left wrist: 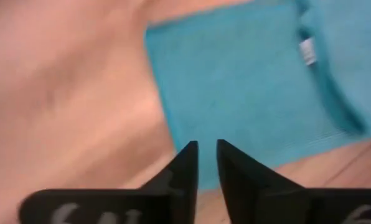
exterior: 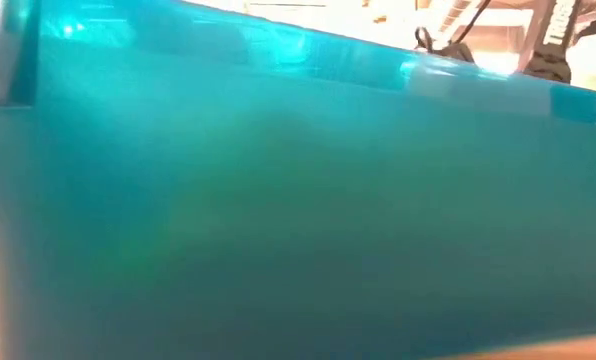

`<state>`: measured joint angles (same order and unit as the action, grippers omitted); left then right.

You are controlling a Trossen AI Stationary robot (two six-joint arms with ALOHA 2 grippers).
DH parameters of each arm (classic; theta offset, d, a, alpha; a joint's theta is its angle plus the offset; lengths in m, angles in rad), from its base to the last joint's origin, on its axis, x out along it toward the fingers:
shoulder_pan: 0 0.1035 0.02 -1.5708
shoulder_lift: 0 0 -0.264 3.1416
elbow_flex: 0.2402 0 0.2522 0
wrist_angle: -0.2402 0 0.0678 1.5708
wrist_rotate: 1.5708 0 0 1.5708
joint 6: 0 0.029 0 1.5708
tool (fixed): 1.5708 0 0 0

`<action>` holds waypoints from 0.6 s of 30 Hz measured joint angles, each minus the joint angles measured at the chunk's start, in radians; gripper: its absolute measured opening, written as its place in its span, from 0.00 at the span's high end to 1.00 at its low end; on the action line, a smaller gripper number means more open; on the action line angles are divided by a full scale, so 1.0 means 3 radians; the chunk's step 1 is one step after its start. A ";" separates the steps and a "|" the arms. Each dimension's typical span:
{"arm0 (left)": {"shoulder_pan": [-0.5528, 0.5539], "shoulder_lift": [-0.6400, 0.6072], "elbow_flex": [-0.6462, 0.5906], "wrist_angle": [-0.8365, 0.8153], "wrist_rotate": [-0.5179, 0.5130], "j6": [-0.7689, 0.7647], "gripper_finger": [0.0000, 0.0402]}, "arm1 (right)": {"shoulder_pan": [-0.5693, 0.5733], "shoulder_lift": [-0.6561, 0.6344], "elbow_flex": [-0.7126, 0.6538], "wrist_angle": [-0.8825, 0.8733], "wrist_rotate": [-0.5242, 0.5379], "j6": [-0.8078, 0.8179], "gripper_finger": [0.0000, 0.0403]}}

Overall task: Fold microfiber towels
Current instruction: Fold the blue microfiber towel

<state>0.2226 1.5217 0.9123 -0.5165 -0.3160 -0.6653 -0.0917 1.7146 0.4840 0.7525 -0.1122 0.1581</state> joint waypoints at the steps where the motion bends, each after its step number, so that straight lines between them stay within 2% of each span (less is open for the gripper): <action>1: 0.0000 -0.0017 -0.0131 0.0108 0.0029 -0.0119 0.85 | 0.0000 -0.0052 0.0002 -0.0047 0.0022 -0.0004 0.74; 5: -0.0013 -0.0033 -0.0479 0.0411 0.0167 -0.0389 0.70 | -0.0006 -0.0222 0.0000 -0.0211 0.0026 -0.0027 0.74; 11: -0.0015 -0.0036 -0.0649 0.0401 0.0123 -0.0807 0.49 | -0.0006 -0.0243 -0.0003 -0.0307 0.0031 -0.0025 0.74; 14: -0.0046 -0.0036 -0.0799 0.0657 0.0127 -0.0967 0.45 | -0.0006 -0.0243 -0.0003 -0.0308 0.0062 -0.0025 0.74; 18: -0.0070 -0.0010 -0.0949 0.1154 0.0234 -0.1026 0.47 | -0.0008 -0.0243 -0.0003 -0.0314 0.0111 -0.0027 0.74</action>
<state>0.2015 1.5186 0.6277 -0.1701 -0.2457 -0.9732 -0.0940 1.6417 0.4831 0.6582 -0.0788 0.1501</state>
